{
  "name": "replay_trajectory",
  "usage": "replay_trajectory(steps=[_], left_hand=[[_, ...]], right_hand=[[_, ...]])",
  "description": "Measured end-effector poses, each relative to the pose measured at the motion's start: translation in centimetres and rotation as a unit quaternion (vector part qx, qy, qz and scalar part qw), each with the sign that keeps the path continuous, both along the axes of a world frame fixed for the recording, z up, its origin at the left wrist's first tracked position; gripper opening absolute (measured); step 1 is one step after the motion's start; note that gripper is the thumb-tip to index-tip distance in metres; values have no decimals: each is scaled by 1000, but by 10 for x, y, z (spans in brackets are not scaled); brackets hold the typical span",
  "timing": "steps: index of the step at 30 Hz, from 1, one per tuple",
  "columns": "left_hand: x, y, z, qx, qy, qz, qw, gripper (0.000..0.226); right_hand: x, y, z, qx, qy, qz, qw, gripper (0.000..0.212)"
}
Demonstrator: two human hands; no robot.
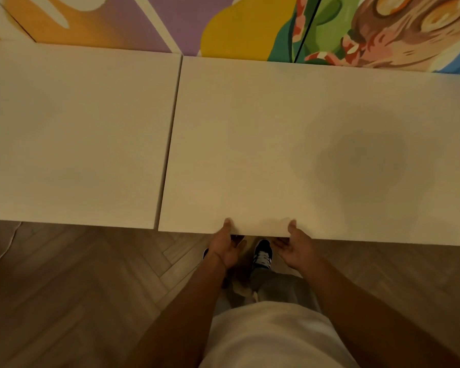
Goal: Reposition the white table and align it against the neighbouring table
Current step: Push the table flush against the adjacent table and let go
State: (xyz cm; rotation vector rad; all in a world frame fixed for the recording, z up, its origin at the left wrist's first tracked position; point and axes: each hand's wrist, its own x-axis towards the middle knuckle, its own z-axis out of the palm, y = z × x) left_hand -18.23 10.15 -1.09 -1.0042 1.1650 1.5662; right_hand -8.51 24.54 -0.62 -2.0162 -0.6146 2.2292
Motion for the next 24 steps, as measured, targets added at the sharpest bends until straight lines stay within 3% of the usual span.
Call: replay_trajectory(steps=[12, 24], left_hand=[[-20, -39, -16, 9, 20, 5, 1000, 45], [-27, -51, -13, 15, 26, 26, 999, 47]], right_hand=[[-28, -37, -2, -16, -16, 61, 998, 60], [-42, -49, -13, -2, -15, 16, 1000, 42]])
